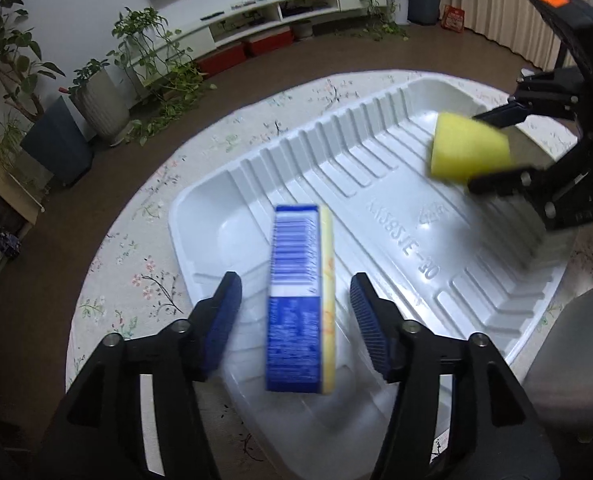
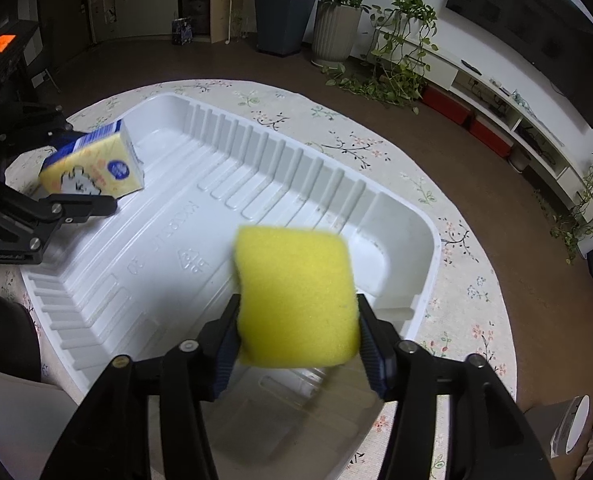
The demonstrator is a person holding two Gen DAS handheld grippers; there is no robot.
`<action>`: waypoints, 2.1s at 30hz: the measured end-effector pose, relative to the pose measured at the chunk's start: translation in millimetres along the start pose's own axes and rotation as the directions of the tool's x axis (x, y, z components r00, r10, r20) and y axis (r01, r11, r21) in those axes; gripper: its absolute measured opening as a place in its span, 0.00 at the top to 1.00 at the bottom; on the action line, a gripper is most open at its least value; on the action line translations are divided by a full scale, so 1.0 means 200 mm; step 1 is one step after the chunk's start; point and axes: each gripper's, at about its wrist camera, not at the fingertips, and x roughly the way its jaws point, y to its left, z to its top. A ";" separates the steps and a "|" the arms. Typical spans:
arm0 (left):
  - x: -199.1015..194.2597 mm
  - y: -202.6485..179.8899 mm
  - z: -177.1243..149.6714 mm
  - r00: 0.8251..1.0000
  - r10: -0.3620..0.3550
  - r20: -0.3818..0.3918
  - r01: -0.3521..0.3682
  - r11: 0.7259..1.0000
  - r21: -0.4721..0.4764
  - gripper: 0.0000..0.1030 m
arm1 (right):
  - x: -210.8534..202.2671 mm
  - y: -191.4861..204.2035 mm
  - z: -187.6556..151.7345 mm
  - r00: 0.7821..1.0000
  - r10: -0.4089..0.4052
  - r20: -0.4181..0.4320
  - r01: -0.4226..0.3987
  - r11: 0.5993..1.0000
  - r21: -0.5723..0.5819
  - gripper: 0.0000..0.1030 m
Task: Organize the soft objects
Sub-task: 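Carry both items to the white tray and release them inside, then withdraw both open tools from the tray back toward the table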
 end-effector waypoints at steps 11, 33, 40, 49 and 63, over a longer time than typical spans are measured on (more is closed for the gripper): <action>-0.10 0.06 0.01 0.999 0.022 0.041 -0.020 0.999 -0.051 0.35 | -0.12 -0.04 0.00 0.998 0.004 0.068 -0.006 1.000 0.029 0.22; -0.61 0.28 -0.20 0.960 0.073 0.269 -0.003 0.968 -0.250 0.00 | -0.56 -0.23 -0.16 0.968 -0.081 0.237 0.037 0.982 0.184 0.00; -0.89 0.29 -0.40 0.912 0.071 0.404 0.079 0.936 -0.342 0.00 | -0.79 -0.25 -0.28 0.948 -0.093 0.303 0.023 0.974 0.225 0.00; -1.06 0.12 -0.70 0.930 0.089 0.355 0.056 0.924 -0.378 0.00 | -0.96 -0.20 -0.49 0.936 -0.108 0.335 0.003 0.954 0.300 0.00; -1.31 -0.24 -1.21 0.942 0.100 0.320 0.068 0.877 -0.476 0.00 | -1.14 0.17 -1.14 0.947 -0.106 0.304 -0.031 0.910 0.413 0.00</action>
